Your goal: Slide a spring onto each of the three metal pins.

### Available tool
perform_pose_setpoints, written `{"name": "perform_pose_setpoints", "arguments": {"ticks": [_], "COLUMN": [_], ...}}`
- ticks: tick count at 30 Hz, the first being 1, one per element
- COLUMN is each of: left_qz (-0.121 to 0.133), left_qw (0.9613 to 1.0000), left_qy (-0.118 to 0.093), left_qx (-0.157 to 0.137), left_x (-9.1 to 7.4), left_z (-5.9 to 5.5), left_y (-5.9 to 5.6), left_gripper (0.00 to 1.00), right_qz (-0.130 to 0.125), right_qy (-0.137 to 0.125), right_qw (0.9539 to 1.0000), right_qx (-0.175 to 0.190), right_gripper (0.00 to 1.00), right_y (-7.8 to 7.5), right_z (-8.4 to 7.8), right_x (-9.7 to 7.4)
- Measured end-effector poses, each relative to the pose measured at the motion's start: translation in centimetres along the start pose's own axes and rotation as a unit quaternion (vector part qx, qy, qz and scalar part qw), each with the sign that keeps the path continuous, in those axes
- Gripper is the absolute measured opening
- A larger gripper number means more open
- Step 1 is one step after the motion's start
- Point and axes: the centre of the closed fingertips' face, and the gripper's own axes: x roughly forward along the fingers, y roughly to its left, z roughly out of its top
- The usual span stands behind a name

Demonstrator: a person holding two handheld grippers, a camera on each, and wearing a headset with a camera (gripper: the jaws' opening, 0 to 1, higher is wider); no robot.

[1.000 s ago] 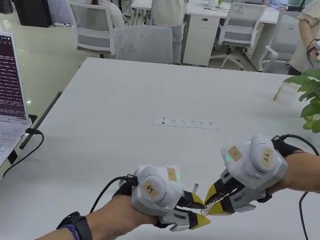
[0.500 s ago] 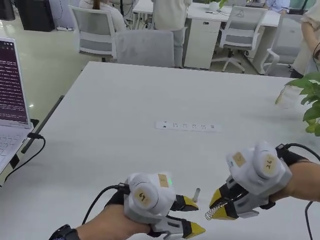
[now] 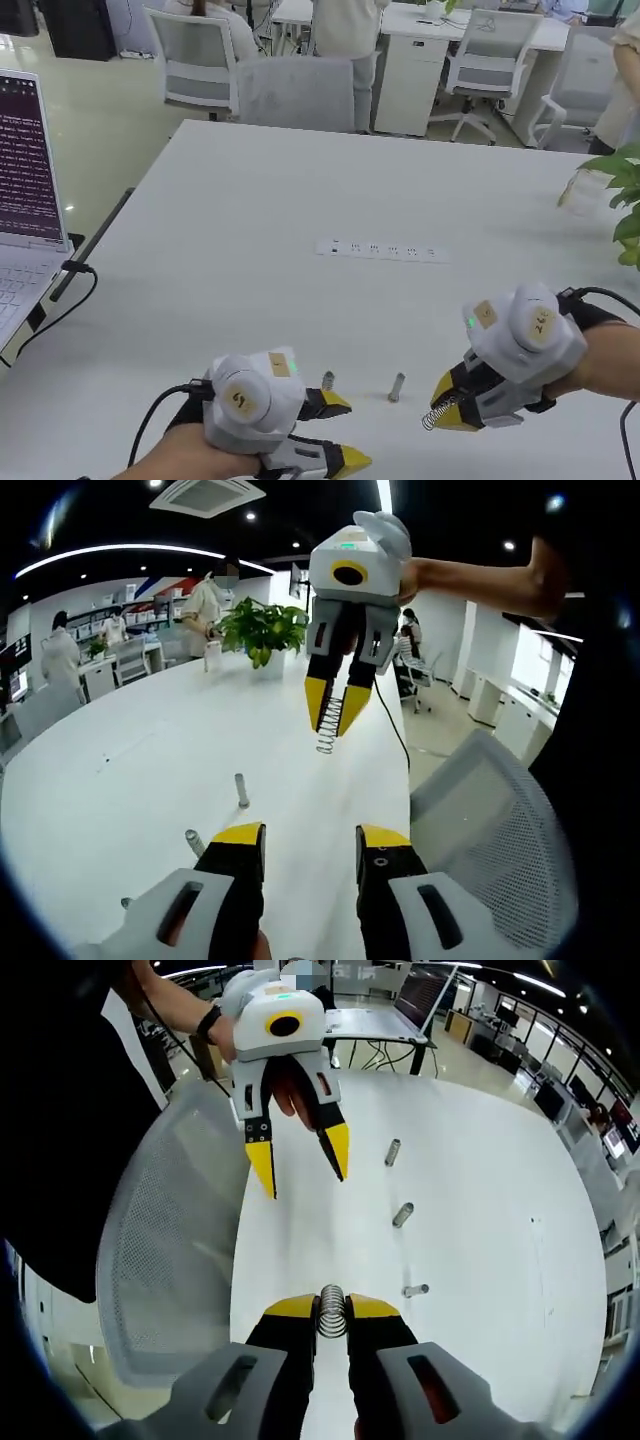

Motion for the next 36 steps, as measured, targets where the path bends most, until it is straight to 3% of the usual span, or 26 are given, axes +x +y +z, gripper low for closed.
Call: {"name": "perform_pose_setpoints", "arguments": {"ticks": [13, 29, 36], "left_qz": [0.070, 0.144, 0.166], "left_qw": [0.9966, 0.9852, 0.9806], "left_qy": [0.012, 0.005, 0.004], "left_qx": [-0.041, -0.093, -0.104], "left_x": [-4.5, -9.1, -10.7], "left_z": [-3.0, -5.6, -6.2], "left_y": [3.8, 6.7, 7.2], "left_gripper": [0.40, 0.51, 0.55], "right_qz": [0.000, -0.007, -0.009], "right_qy": [0.007, 0.015, 0.020], "right_qw": [0.9998, 0.9993, 0.9991], "right_qx": [0.019, 0.033, 0.037], "right_gripper": [0.08, 0.08, 0.08], "right_y": [-0.6, -2.1, -3.0], "right_z": [-1.1, -1.8, -2.1], "right_x": [0.9, 1.4, 1.5]}}
